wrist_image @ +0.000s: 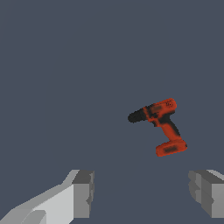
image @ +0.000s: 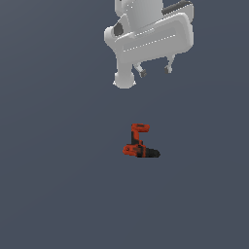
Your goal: Pick up the object and move it to a goal position.
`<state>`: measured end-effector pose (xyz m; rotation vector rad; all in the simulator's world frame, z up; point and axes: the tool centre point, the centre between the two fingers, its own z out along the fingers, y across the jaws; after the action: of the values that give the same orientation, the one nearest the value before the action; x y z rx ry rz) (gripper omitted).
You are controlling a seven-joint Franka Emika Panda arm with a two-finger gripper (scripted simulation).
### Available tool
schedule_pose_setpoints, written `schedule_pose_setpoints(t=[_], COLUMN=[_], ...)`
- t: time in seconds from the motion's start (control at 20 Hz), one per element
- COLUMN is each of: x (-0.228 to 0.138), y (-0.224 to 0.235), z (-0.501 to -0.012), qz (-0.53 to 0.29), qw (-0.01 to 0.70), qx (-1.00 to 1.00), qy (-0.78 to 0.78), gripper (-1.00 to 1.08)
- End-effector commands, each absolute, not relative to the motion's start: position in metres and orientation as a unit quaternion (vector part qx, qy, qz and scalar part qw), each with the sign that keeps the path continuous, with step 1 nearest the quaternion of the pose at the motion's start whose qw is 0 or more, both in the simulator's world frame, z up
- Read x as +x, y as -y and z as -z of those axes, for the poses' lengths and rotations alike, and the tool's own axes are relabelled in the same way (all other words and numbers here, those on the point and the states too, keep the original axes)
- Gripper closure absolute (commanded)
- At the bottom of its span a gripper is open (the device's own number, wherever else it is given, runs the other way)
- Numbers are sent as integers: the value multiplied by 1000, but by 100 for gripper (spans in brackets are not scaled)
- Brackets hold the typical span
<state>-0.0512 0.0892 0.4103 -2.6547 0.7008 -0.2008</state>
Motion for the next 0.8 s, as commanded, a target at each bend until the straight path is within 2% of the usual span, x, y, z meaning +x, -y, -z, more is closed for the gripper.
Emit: schedule_pose_setpoints(t=[0.0, 0.35, 0.75], x=[-57, -70, -77], y=[-100, -132, -160], z=[-419, -422, -390], qz=[73, 71, 53], qw=[197, 195, 177], qx=[-941, -926, -908], qy=[-266, -314, -376], gripper=[-60, -60, -60])
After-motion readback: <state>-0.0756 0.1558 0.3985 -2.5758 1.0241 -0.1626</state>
